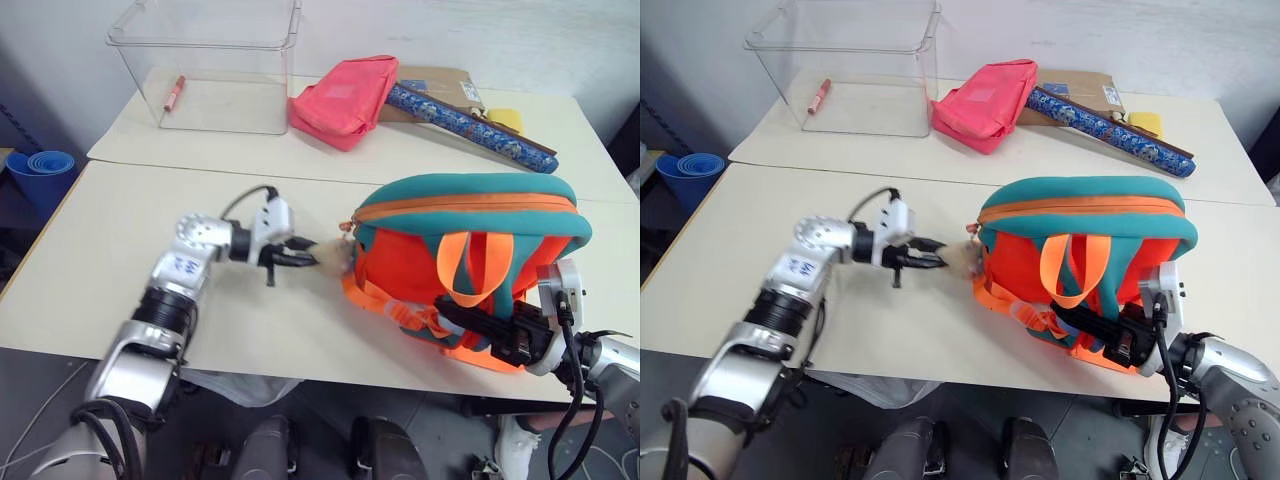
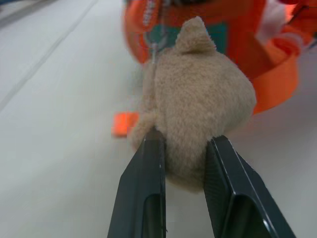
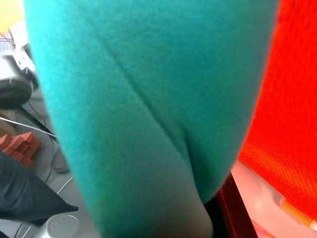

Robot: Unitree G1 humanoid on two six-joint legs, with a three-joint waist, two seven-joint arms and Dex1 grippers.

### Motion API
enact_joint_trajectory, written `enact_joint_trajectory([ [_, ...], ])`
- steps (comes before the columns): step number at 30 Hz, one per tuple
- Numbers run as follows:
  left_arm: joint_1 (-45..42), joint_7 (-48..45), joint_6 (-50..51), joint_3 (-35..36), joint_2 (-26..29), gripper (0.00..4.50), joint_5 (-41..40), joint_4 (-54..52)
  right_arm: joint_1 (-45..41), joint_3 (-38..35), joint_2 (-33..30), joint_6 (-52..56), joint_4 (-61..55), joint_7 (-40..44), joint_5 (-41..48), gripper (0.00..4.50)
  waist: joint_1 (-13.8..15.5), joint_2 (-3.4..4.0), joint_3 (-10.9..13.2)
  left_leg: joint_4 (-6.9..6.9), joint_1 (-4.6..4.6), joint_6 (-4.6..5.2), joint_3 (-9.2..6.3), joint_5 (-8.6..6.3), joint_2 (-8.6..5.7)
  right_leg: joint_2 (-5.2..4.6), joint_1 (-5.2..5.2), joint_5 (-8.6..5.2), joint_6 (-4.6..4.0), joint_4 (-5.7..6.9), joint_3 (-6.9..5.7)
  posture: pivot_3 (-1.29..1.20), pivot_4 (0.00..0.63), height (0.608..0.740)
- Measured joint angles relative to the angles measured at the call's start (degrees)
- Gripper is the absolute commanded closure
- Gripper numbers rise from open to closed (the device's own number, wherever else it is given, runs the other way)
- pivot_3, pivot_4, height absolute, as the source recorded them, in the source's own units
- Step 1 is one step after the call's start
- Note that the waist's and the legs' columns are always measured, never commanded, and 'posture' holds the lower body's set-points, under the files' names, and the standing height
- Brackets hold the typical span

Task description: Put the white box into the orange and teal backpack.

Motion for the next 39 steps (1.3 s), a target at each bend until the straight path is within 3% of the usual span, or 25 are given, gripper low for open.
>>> enact_joint_trajectory([
  [10,5.2,0.85,9.55,3.73,-2.28,3.82,-5.59,-10.45,0.09,-0.76,1.61,-2.45,2.51,-0.07,-0.6,4.5,0.11,0.01,0.0,0.04,-0.03,-0.01,-0.08,-0.02,0.0,-0.05,0.01,0.0,0.0,0.0,-0.05,0.0,0.15,0.74],
  [17,3.16,4.47,16.41,11.51,-4.06,3.82,-13.53,-13.63,-1.61,-2.62,3.11,-2.65,4.47,-0.97,1.11,4.5,0.06,0.01,0.0,0.08,-0.11,-0.01,-0.16,-0.01,0.0,-0.02,0.01,0.01,0.02,0.0,-0.14,0.0,0.15,0.74],
  [23,2.95,4.84,18.11,6.28,-2.12,3.82,-9.34,-13.52,-1.69,-3.25,4.73,-2.64,4.63,-2.7,2.7,4.5,0.09,0.01,-0.01,0.08,-0.12,0.0,-0.12,0.0,-0.06,0.13,0.0,0.01,0.02,0.08,-0.16,0.0,0.15,0.74],
  [34,4.77,7.79,15.41,-1.22,-5.88,3.82,-1.98,-11.34,-1.29,-4.44,8.91,-4.7,6.12,-4.38,2.26,4.5,0.07,0.03,-0.02,0.08,-0.11,0.03,-0.15,0.0,-0.07,-0.01,0.01,0.02,0.03,-0.01,-0.13,0.0,0.15,0.74],
  [36,5.29,7.04,14.72,-1.15,-4.97,3.15,-1.9,-11.65,-1.32,-3.91,8.92,-6.26,6.25,-4.61,-0.62,4.5,0.0,0.03,-0.02,0.08,-0.11,0.02,-0.14,0.0,-0.06,-0.02,0.0,0.02,0.03,0.0,-0.11,0.0,0.15,0.74],
  [39,8.16,4.54,16.83,-0.09,-1.52,2.28,-4.01,-16.2,-2.16,-1.77,8.81,-11.37,7.38,-4.5,-8.24,3.63,-0.45,0.07,-0.04,0.07,-0.12,-0.05,-0.09,-0.03,0.01,-0.01,-0.08,0.01,0.03,0.05,-0.05,0.0,0.15,0.74],
])
